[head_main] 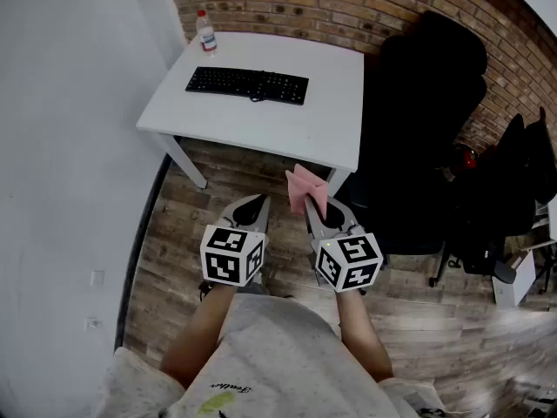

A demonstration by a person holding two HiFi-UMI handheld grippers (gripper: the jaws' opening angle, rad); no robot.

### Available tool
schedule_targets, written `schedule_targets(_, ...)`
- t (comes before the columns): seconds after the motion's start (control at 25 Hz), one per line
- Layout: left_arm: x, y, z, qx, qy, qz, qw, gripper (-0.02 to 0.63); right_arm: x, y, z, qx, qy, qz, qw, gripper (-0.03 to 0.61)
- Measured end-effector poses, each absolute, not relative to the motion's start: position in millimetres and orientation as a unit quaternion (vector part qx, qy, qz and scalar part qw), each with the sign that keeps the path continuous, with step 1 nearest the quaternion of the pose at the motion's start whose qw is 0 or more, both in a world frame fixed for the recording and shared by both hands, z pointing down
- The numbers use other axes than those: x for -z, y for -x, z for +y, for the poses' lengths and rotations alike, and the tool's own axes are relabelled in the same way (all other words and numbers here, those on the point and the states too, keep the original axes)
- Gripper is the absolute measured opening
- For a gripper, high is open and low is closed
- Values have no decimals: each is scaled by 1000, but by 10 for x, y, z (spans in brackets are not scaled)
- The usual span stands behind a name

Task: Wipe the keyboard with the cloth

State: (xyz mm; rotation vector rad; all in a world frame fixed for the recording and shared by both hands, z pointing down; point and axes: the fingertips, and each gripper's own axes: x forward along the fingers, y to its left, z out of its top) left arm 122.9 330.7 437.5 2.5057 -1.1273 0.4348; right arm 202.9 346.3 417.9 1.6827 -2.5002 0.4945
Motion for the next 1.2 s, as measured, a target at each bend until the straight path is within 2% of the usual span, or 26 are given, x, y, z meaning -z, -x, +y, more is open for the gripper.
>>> schedule_targets(0.56, -4391, -1162, 3205, -151, -887, -397, 183, -3, -4274, -1905, 3365, -179, -542, -819, 50, 21)
schedule_targets(1.2, -4466, -451, 1792, -135, -890, -386, 201, -3, -4375, -1123, 2066, -183, -541, -817, 85, 21)
